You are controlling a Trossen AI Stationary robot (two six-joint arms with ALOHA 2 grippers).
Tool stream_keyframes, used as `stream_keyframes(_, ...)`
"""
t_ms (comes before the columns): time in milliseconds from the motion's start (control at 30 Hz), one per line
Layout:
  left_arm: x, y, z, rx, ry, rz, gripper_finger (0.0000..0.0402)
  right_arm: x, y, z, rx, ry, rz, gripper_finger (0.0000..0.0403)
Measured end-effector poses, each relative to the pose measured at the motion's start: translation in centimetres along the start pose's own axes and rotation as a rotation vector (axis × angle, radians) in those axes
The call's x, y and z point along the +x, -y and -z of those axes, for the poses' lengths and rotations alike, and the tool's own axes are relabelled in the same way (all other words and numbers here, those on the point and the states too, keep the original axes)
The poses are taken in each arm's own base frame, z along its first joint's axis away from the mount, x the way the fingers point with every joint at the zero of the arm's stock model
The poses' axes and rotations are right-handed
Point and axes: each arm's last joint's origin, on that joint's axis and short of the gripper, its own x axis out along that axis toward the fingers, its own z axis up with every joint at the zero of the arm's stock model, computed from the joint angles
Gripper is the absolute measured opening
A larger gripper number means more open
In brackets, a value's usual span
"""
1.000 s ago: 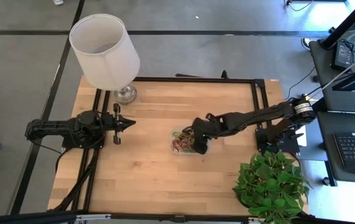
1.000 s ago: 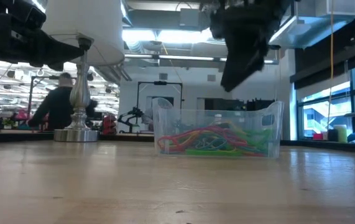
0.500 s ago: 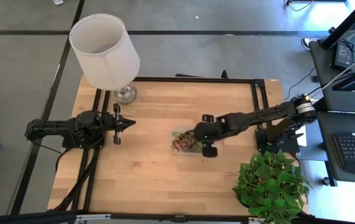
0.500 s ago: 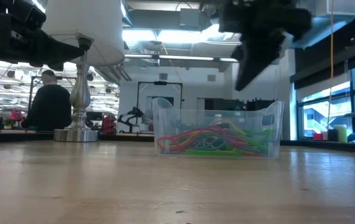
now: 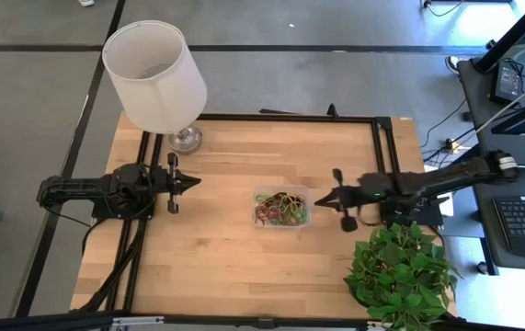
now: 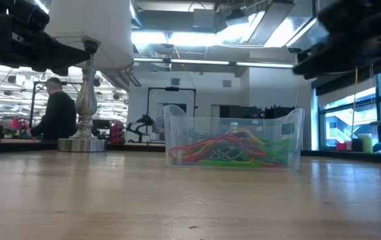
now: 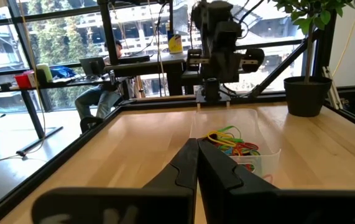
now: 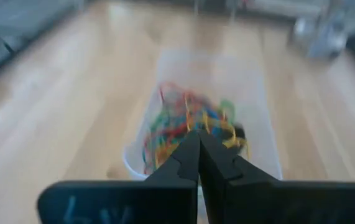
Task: Pick and place rubber bands into bin
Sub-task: Return to Home Position
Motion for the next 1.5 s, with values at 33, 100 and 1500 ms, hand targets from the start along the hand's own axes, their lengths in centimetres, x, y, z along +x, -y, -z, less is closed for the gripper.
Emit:
stream_keyframes(33, 0.0, 0.0, 0.0, 0.0, 0.0, 0.0, 0.0004, -0.5, -0.1, 0.7, 0.001, 0.061, 0.0, 0.0009)
stream_keyframes(100, 0.0, 0.0, 0.0, 0.0, 0.0, 0.0, 0.0005, -1.4, -0.2, 2.0, 0.009, 0.156, 0.009, 0.001)
stream_keyframes(1500, 0.0, 0.0, 0.0, 0.0, 0.0, 0.0, 0.0008, -6.0, 0.4, 5.8, 0.262, 0.412, 0.069, 0.0005)
